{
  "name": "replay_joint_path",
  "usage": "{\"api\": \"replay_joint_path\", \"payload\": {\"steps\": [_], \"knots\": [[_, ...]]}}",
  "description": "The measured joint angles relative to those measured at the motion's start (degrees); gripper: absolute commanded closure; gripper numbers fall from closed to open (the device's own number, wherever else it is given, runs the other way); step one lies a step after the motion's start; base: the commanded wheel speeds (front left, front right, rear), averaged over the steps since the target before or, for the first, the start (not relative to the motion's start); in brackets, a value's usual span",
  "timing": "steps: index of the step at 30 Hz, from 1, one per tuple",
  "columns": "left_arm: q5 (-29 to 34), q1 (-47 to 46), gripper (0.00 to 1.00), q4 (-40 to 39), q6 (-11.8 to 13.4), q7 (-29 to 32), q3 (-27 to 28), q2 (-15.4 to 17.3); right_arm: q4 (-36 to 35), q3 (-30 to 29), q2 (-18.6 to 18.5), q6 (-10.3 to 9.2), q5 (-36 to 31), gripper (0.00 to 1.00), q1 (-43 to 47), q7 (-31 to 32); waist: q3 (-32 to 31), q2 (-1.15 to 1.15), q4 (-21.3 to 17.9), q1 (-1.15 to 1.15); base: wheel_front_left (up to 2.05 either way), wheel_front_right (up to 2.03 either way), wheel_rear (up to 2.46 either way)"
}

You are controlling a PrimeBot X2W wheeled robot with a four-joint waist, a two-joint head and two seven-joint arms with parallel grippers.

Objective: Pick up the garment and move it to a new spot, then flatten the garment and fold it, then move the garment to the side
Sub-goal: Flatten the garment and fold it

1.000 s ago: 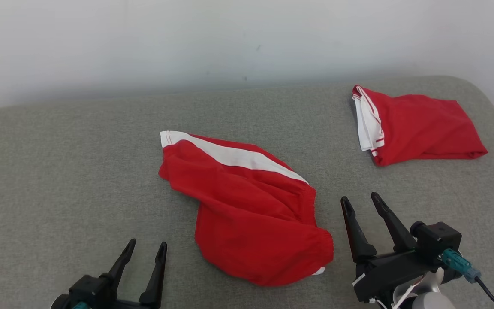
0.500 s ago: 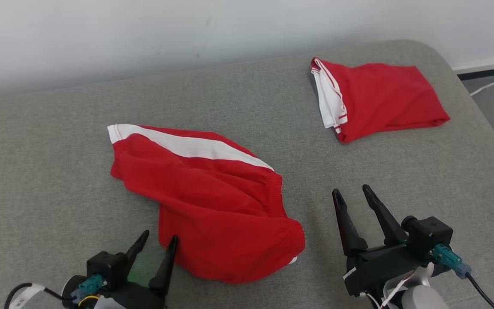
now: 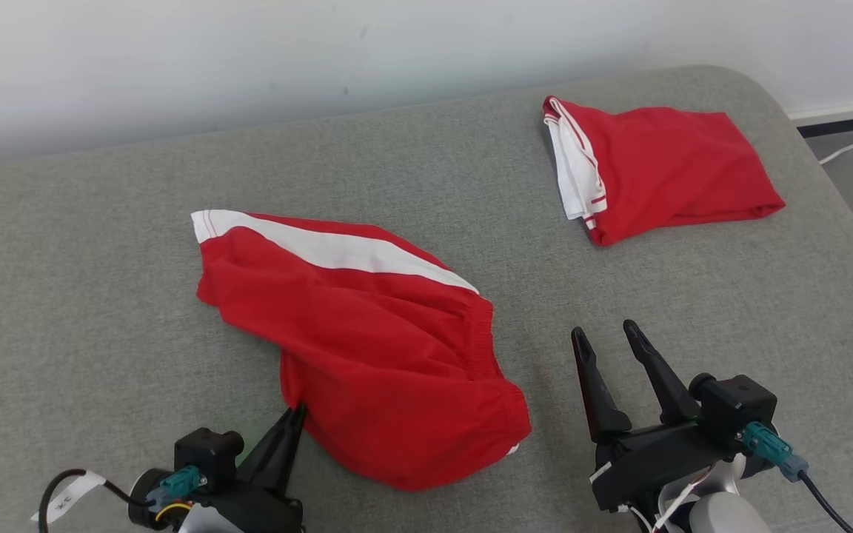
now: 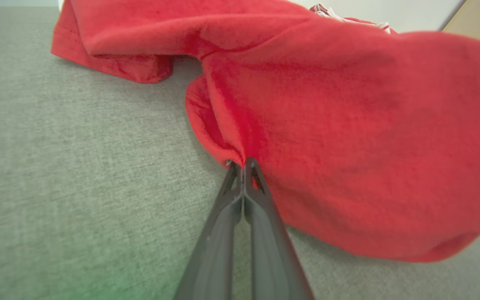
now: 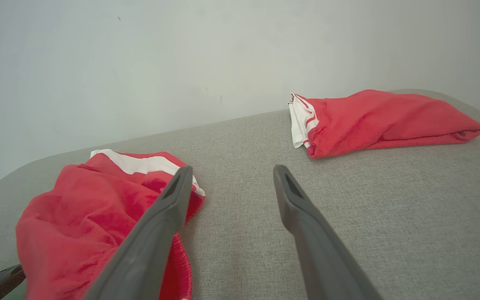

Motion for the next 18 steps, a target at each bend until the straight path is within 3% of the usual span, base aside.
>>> {"api": "replay_joint_path", "payload": {"steps": [8, 18], "knots": [[0.03, 2.77, 1.0, -6.75, 3.23, -0.93, 1.98, 0.65, 0.88, -0.05, -0.12, 0.0, 0.37, 0.0, 0.49, -0.56, -1.37, 0.0, 2.9, 0.0, 0.0, 0.0, 0.0], [0.94, 13.33, 1.0, -25.03, 9.72, 2.74, 4.47, 5.32, 2.33, -0.24, -0.05, 0.0, 0.89, 0.0, 1.52, -0.94, -3.41, 0.0, 8.46, 0.0, 0.0, 0.0, 0.0]]}}
